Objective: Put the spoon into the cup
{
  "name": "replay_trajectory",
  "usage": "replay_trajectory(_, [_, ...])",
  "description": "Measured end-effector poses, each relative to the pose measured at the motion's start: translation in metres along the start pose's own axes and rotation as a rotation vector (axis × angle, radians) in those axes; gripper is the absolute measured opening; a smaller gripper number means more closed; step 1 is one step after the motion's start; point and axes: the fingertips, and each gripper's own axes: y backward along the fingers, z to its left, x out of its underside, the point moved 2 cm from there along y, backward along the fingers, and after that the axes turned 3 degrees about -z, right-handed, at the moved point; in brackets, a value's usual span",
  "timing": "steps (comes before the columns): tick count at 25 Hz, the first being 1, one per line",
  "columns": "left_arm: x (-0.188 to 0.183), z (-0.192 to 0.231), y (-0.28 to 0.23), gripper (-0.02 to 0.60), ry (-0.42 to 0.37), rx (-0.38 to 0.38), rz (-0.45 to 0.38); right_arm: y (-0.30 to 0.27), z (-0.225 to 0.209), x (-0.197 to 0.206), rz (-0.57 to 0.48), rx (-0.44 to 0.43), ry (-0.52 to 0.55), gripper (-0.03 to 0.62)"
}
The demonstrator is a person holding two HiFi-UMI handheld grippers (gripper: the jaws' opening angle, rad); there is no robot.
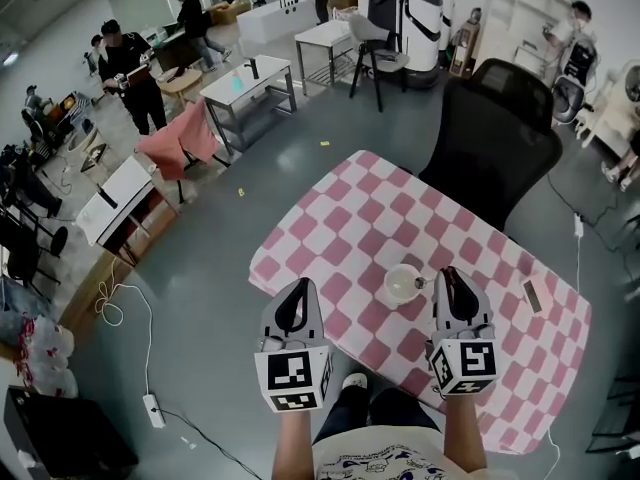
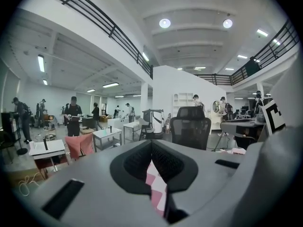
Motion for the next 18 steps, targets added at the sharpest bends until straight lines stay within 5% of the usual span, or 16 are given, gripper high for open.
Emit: replay_trajectory(18, [0.032,-0.020,-0.065,0.014,0.026,0.019,0.103,-0.049,-0.036,0.045,0.125,-0.037,-0.018,0.054])
